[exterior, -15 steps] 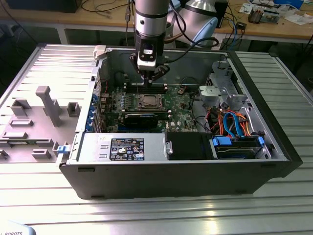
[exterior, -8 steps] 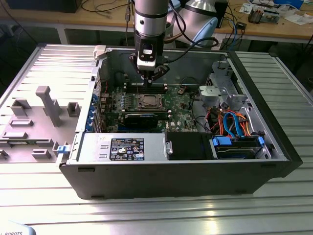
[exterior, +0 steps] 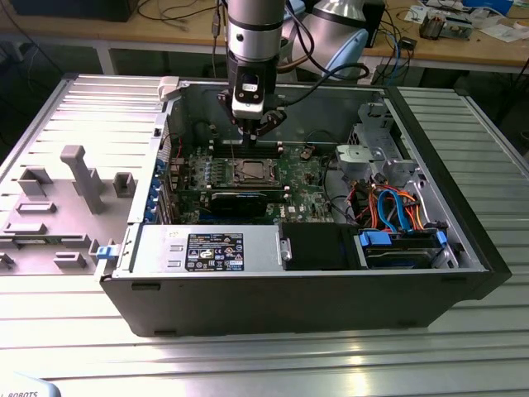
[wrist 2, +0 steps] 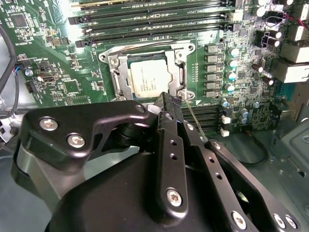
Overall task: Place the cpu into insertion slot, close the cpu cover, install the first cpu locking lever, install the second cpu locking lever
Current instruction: 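Install the first cpu locking lever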
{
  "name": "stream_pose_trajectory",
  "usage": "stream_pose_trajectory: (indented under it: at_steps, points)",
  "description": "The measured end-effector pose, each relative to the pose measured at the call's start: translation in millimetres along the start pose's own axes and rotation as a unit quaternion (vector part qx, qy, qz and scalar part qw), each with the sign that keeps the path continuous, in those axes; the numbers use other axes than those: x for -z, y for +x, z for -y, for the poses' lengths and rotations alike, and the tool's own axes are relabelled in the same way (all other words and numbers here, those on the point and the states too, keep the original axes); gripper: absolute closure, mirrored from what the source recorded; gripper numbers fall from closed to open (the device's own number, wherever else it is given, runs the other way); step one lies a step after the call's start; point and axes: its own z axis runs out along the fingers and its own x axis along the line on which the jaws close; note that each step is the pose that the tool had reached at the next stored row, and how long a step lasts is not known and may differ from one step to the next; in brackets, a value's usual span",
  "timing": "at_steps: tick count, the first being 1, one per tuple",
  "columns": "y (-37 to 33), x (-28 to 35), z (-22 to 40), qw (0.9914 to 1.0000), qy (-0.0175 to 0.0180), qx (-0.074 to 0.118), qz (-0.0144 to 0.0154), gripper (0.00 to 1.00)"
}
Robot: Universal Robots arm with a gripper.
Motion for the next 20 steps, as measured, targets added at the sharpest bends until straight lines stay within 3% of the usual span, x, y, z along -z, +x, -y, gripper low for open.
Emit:
stream_pose_trajectory:
  at_steps: [6,11,20]
  points:
    - [0.0,0.0,0.0,0.99955,0.0002,0.030,-0.0001,0.89]
    - [0.0,0.0,0.0,0.99851,0.0004,0.055,-0.0001,0.89]
    - [0.0,0.0,0.0,0.99827,0.0004,0.059,-0.0001,0.89]
